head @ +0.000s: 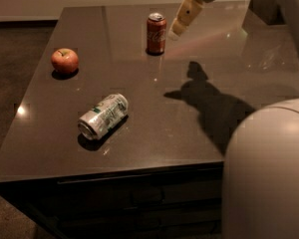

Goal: Move coke can near apple

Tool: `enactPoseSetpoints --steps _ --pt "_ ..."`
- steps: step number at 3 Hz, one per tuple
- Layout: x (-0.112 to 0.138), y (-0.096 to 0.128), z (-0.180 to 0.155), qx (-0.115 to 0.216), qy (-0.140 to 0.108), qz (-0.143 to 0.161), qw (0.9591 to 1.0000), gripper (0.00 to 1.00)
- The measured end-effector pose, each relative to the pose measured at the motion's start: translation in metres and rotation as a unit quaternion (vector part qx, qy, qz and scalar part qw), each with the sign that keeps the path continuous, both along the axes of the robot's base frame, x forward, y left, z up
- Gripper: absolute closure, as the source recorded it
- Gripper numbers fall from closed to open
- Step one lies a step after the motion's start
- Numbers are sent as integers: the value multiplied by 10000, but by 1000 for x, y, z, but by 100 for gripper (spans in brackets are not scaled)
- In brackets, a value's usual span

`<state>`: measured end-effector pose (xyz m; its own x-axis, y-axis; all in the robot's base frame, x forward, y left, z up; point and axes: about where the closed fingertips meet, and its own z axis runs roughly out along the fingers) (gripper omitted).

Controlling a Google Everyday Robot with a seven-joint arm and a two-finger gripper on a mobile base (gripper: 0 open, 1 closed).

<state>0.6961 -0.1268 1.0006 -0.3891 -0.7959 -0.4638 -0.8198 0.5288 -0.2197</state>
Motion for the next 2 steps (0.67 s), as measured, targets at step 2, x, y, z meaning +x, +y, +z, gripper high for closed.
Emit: enactPoseSetpoints --steps 2 --pt "74 23 -35 677 -148 -661 9954 0"
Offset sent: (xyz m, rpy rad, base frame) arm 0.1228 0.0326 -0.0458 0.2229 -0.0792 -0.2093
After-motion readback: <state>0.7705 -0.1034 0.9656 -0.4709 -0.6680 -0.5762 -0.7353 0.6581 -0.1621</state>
